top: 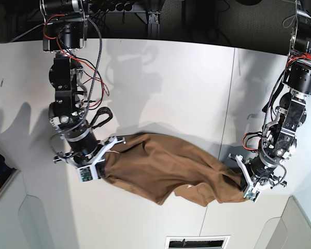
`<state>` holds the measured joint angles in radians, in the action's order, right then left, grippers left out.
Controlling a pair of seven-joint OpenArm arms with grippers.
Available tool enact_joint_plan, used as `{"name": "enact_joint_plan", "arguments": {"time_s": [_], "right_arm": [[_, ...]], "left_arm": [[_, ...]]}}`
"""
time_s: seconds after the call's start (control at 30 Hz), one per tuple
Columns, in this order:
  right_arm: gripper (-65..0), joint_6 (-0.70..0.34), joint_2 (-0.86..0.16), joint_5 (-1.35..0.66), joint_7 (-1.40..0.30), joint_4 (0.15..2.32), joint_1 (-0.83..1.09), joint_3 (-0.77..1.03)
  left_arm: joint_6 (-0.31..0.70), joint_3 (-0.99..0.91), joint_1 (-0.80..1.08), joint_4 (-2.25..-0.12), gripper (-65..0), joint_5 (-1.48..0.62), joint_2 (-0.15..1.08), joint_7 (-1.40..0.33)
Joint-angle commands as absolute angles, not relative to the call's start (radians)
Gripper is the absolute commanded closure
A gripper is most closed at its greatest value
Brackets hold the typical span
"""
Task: Layout the t-shirt on the table in an organized manner, then fold the t-shirt properly
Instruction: 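Lift the shirt with both grippers and stretch it apart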
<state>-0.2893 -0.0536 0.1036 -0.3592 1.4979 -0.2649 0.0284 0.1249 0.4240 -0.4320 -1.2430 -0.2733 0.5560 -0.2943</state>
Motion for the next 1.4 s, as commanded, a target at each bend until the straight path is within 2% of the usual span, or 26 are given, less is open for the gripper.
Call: {"name": "enact_joint_plan", "arguments": {"time_s": [0.0, 0.17, 0.3, 0.37, 0.47, 0.5, 0.53, 0.57, 0.63, 0.7, 0.8, 0.9, 1.07, 1.23, 1.37], "right_arm": [[0.0, -0.288, -0.059, 0.07, -0.363, 1.544, -0.29, 0.05], [0.0, -0.287, -0.106, -0.019, -0.495, 1.618, -0.276, 0.127], [0.0, -0.287, -0.126, -0.027, -0.509, 1.625, -0.236, 0.201], [0.0, -0.287, -0.124, -0.028, -0.509, 1.625, -0.207, 0.236], [-1.8, -0.287, -0.124, -0.063, -0.509, 1.625, -0.16, 0.268], [-9.3, -0.286, -0.124, -0.07, -0.508, 1.625, -0.146, 0.274], [-16.4, -0.279, -0.124, -0.072, -0.508, 1.625, -0.133, 0.281], [-22.2, -0.268, -0.125, -0.071, -0.508, 1.625, -0.121, 0.287], [-28.4, -0.248, -0.125, -0.072, -0.503, 1.625, -0.101, 0.299], [-28.7, -0.246, -0.124, -0.079, -0.503, 1.625, -0.08, 0.308], [-28.7, -0.248, -0.116, -0.154, -0.506, 1.625, -0.047, 0.308], [-28.7, -0.285, -0.092, -0.206, -0.505, 1.625, -0.035, 0.307], [-28.7, -0.311, -0.082, -0.232, -0.424, 1.627, -0.05, 0.305], [-28.7, -0.283, -0.083, -0.173, -0.42, 1.625, -0.124, 0.306], [-28.7, -0.258, -0.083, -0.116, -0.423, 1.589, -0.195, 0.305]], "left_arm": [[0.115, 0.415, -0.462, -1.294, 0.0, -0.275, 0.583, -0.287], [0.084, 0.415, -0.462, -1.472, 0.0, -0.282, 0.649, -0.434], [0.119, 0.415, -0.451, -1.605, -0.1, -0.334, 0.697, -0.529], [0.147, 0.415, -0.429, -1.647, -7.8, -0.364, 0.71, -0.536], [0.15, 0.415, -0.382, -1.669, -24.6, -0.408, 0.704, -0.57], [0.15, 0.415, -0.364, -1.669, -28.3, -0.417, 0.698, -0.589], [0.15, 0.415, -0.343, -1.669, -29.0, -0.424, 0.691, -0.607], [0.161, 0.415, -0.319, -1.671, -29.0, -0.43, 0.683, -0.62], [0.231, 0.415, -0.261, -1.687, -29.0, -0.438, 0.671, -0.624], [0.287, 0.415, -0.193, -1.726, -29.0, -0.446, 0.659, -0.611], [0.296, 0.415, -0.092, -1.777, -29.0, -0.443, 0.656, -0.556], [0.238, 0.415, -0.055, -1.781, -29.0, -0.364, 0.653, -0.504], [0.039, 0.414, -0.091, -1.777, -29.0, -0.24, 0.639, -0.476], [0.057, 0.414, -0.187, -1.715, -29.0, -0.227, 0.635, -0.496], [0.065, 0.414, -0.277, -1.585, -29.0, -0.262, 0.599, -0.497]]}}
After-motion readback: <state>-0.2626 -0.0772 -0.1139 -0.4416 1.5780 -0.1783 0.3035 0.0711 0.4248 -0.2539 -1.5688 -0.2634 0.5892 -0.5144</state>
